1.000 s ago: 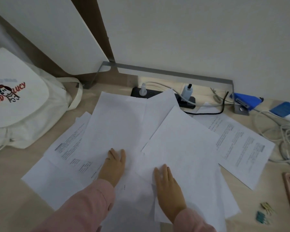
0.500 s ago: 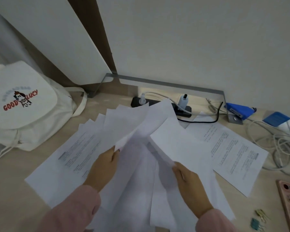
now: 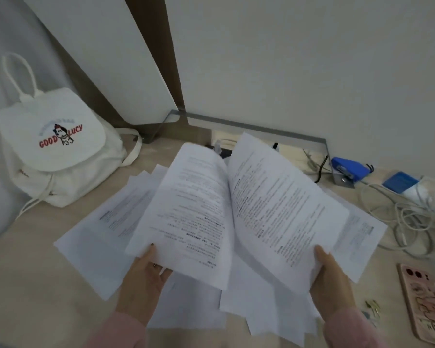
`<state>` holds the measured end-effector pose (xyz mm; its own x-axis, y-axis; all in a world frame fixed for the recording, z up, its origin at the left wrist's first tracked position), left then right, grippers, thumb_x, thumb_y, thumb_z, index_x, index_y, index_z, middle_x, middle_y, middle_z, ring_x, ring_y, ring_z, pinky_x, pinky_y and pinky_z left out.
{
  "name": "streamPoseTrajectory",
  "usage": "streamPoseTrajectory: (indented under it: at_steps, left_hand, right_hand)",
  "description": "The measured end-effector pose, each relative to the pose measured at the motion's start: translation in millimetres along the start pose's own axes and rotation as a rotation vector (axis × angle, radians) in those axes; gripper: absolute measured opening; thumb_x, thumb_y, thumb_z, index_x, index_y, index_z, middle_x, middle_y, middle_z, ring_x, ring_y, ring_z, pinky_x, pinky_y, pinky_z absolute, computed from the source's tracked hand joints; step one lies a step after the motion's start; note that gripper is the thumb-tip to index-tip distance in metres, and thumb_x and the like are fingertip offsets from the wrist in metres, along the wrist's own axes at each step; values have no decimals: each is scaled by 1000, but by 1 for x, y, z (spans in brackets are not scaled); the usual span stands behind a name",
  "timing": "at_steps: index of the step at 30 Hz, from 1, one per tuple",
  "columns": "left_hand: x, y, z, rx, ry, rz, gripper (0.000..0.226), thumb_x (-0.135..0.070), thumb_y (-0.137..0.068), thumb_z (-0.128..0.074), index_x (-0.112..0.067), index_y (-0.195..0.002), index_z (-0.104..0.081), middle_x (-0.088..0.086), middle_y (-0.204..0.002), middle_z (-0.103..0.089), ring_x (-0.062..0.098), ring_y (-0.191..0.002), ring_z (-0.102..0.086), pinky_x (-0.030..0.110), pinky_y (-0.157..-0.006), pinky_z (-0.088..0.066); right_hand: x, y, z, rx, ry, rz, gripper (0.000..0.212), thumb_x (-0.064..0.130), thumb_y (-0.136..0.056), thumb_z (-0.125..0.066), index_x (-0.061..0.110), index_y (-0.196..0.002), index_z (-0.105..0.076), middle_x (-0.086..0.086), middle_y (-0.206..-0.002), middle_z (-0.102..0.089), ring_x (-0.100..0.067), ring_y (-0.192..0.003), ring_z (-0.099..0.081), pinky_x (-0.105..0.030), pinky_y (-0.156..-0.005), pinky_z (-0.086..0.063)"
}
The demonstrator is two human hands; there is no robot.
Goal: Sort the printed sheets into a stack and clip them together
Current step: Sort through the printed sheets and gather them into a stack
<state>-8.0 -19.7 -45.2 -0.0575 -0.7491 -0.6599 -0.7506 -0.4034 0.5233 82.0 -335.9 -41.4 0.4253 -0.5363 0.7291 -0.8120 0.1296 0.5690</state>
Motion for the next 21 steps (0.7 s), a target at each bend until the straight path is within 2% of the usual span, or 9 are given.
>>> streamPoseTrajectory:
  at_steps: [3,5,7,10,13,15,16,19,21]
  left_hand:
    - [26,2,34,-100,-13,74,23,-12,-94,-44,-22,-110,-59,-1,-100,-72,17,-86,-70,31,-66,-60]
    - [37,3,51,-159,-71,117,21,-11,-95,-44,-19,-109,-57,2,-104,-65,18,-92,-62,29,-64,-58]
    - [37,0,64,-206,-163,116,24,-9,-95,-44,-13,-116,-54,6,-111,-61,17,-91,-58,32,-72,-59]
    - [21,-6,72,-213,-312,96,33,-7,-95,-42,-3,-127,-48,12,-121,-56,16,-89,-58,38,-89,-46]
    - [2,-16,74,-169,-425,92,33,-7,-96,-42,1,-127,-48,14,-118,-59,19,-91,-59,39,-87,-45]
    - [-9,-22,75,-135,-490,103,32,-8,-95,-43,1,-125,-50,10,-109,-63,21,-92,-60,36,-79,-47]
    - [-14,-25,75,-121,-513,110,33,-8,-95,-44,1,-125,-51,8,-106,-64,22,-92,-60,35,-76,-48]
    - [-26,-28,71,-65,-552,129,30,-9,-93,-47,-5,-123,-53,9,-108,-64,26,-95,-61,37,-75,-49]
    - [-31,-30,66,-20,-589,153,25,-10,-92,-49,-10,-117,-56,9,-108,-65,27,-96,-61,37,-74,-49]
  right_hand:
    - [-33,1,26,-86,22,-125,36,15,-97,-40,11,-132,-46,-6,-126,-55,-17,-90,-56,-38,-92,-39]
    - [-49,2,43,-152,67,-172,39,11,-97,-37,5,-136,-40,-8,-115,-57,-19,-83,-55,-38,-83,-41]
    - [-54,5,54,-200,131,-179,38,9,-97,-37,6,-134,-42,-7,-103,-59,-20,-81,-55,-34,-70,-45]
    - [-47,5,58,-181,139,-157,35,8,-96,-38,9,-130,-47,-5,-101,-61,-20,-83,-56,-32,-67,-47]
    - [-29,2,49,-114,52,-108,24,14,-89,-54,13,-112,-57,-4,-106,-64,-22,-88,-62,-33,-63,-59]
    - [-18,1,41,-31,-22,-89,66,28,-55,-83,17,-115,-58,-3,-111,-68,-23,-91,-69,-28,-64,-60]
    - [-14,-1,41,-37,-43,-79,83,30,-45,-87,17,-121,-56,-3,-116,-68,-20,-95,-69,-30,-71,-59]
    - [-3,-3,29,78,16,-58,43,19,-86,-58,16,-128,-52,-2,-127,-61,-22,-115,-59,-37,-92,-51]
    - [-4,-6,22,138,141,-89,36,15,-91,-47,16,-126,-54,-1,-122,-65,-24,-115,-58,-39,-91,-52]
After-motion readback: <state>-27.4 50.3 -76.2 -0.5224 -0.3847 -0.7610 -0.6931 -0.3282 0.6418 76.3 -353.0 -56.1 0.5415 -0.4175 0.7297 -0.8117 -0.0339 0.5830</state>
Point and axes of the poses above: each hand's wrist, its own y-axis away from the middle knuckle, its own z-axis out of the back of the hand, x = y × z, the point moved 7 cm from there along -y, towards the middle knuckle
